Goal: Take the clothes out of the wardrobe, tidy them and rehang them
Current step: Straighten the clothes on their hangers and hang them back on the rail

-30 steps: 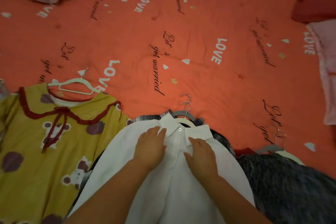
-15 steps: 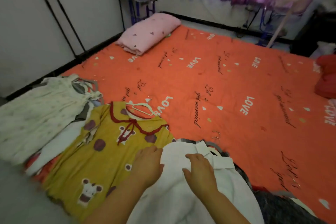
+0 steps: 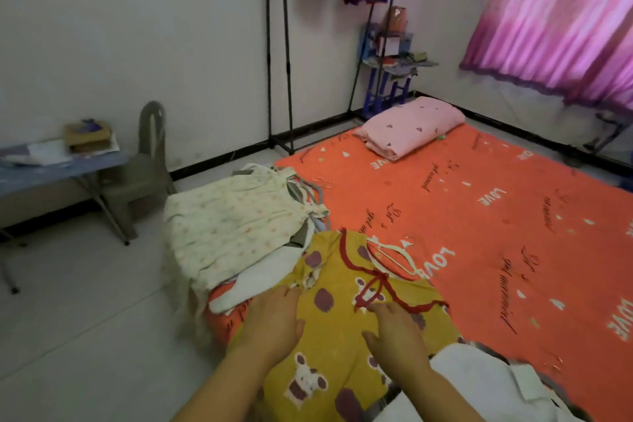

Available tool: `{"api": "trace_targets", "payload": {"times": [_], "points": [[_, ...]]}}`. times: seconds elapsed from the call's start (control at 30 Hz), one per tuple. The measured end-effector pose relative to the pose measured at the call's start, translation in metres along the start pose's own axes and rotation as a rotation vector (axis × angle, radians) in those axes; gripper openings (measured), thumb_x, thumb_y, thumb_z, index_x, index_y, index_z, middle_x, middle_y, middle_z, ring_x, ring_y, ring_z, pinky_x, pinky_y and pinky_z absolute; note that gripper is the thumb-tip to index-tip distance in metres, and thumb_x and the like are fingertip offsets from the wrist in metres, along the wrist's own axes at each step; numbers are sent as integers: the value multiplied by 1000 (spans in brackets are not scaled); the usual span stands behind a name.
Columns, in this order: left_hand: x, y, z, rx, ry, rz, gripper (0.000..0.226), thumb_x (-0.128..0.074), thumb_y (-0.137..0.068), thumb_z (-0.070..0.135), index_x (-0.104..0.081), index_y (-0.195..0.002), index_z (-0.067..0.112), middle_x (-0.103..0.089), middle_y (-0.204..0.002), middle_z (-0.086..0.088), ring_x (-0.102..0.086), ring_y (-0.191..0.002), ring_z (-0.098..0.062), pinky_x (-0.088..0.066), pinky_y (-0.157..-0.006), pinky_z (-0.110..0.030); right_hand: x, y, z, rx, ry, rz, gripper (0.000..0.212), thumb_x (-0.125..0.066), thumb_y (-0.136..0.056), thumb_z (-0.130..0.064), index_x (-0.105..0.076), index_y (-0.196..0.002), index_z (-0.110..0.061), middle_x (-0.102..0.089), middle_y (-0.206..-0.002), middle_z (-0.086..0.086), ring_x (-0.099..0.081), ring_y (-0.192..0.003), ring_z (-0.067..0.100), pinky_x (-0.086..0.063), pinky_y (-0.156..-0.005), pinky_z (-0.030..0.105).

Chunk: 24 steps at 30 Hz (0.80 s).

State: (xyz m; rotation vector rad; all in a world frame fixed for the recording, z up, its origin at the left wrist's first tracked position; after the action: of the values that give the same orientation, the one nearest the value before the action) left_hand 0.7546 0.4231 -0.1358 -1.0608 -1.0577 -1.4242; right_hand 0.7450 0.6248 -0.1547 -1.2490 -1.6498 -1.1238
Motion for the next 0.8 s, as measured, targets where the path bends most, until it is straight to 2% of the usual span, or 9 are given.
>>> {"api": "trace_targets", "payload": {"times": [0.13, 0.3, 0.47, 0.57, 0.7, 0.8], "points": [[23, -5, -102, 40, -2, 18, 42, -42, -93, 45, -44, -128, 23, -50, -127, 1, -48, -114, -20, -38, -92, -33, -24, -35, -88, 22, 9, -18, 48, -57, -91, -38, -42, -135, -26, -45, -135, -3, -45, -123, 16, -42, -99, 29], [45, -6, -204, 129, 34, -12, 40, -50, -89, 40, -47, -125, 23, -50, -126, 3, -48, -114, -19, -37, -91, -32, -44, -68, -170, 41, 14, -29, 49, -58, -91, -36, -43, -136, -24, -46, -136, -1, -46, -122, 17, -42, -98, 30], [55, -30, -260, 150, 74, 7, 42, -44, -91, 44, -45, -127, 23, -51, -125, 3, -50, -112, -18, -38, -89, -29, -57, -110, -220, 64, 47, -45, 50, -56, -92, -38, -40, -138, -24, -43, -140, 1, -49, -119, 18, -45, -94, 31], [57, -57, -285, 146, 79, -12, 45, -46, -91, 40, -40, -133, 23, -47, -131, 3, -46, -117, -17, -36, -93, -30, -65, -143, -239, 59, 46, -49, 51, -56, -92, -38, -40, -138, -23, -43, -140, 1, -48, -121, 18, -44, -95, 32], [63, -112, -319, 100, 42, -51, 45, -46, -93, 39, -37, -134, 21, -44, -134, 2, -45, -117, -18, -34, -96, -30, -80, -201, -261, 42, 24, -65, 51, -54, -94, -38, -38, -140, -22, -41, -143, 0, -42, -128, 18, -39, -101, 31], [68, -161, -344, 71, 2, -96, 46, -46, -93, 38, -37, -134, 20, -44, -133, 1, -44, -118, -20, -33, -97, -32, -87, -251, -279, 24, -14, -82, 50, -54, -93, -37, -39, -138, -22, -43, -140, 1, -43, -126, 18, -40, -99, 30]]}}
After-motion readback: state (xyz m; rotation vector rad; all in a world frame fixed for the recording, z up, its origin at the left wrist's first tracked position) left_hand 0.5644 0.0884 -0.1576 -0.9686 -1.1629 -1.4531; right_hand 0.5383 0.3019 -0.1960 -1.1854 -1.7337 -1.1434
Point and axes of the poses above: each hand's wrist, its own y-axis away from the middle knuckle, its own x-axis out of the back of the hand, z = x × y, the point moved 4 cm from there along -y, towards the middle knuckle
